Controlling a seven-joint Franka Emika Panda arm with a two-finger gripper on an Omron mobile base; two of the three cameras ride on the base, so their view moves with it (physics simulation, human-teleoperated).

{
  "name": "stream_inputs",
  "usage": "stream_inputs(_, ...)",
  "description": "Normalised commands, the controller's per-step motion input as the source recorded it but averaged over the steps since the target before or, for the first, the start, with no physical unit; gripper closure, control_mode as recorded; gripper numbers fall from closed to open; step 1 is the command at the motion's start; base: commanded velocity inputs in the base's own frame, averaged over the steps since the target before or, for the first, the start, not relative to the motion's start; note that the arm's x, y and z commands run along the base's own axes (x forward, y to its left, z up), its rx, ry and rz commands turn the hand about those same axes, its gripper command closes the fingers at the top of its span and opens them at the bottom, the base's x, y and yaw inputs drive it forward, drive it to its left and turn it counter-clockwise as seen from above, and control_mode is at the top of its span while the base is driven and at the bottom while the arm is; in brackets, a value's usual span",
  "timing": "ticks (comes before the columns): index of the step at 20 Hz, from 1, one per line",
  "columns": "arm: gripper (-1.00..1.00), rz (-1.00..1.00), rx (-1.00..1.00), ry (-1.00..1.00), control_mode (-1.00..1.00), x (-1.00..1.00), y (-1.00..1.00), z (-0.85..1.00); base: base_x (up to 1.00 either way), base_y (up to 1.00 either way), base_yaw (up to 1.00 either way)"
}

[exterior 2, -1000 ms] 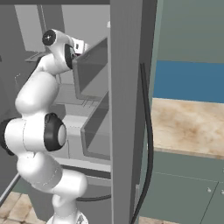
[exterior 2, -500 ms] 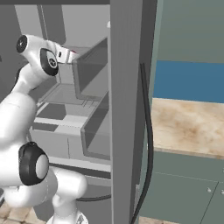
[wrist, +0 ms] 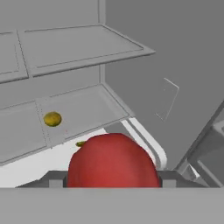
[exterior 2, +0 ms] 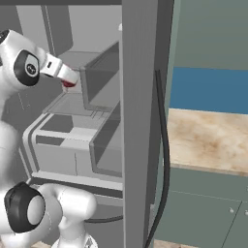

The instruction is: Place the cold items (bell pepper and orange) from the fridge in one tupperware on the dining counter. Place the warm items (kebab skewer and hot dog) in the stove area in another tupperware.

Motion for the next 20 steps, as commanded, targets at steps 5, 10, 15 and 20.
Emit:
stream_inputs(5, 1.0, -0.07, 0.18, 0.3, -1.0, -0.95, -0.08, -0.26, 0.0, 0.0, 0.0)
stream_inputs(10, 1.0, 0.04, 0.29, 0.18, -1.0, -0.55, 0.1, -0.43, 0.0, 0.0, 0.0)
stream_inputs(15, 1.0, 0.14, 0.21, 0.16, -1.0, -0.31, 0.01, -0.55, 0.0, 0.0, 0.0)
stream_inputs(20, 1.0, 0.12, 0.02, 0.11, -1.0, -0.08, -0.08, -0.57, 0.0, 0.0, 0.0)
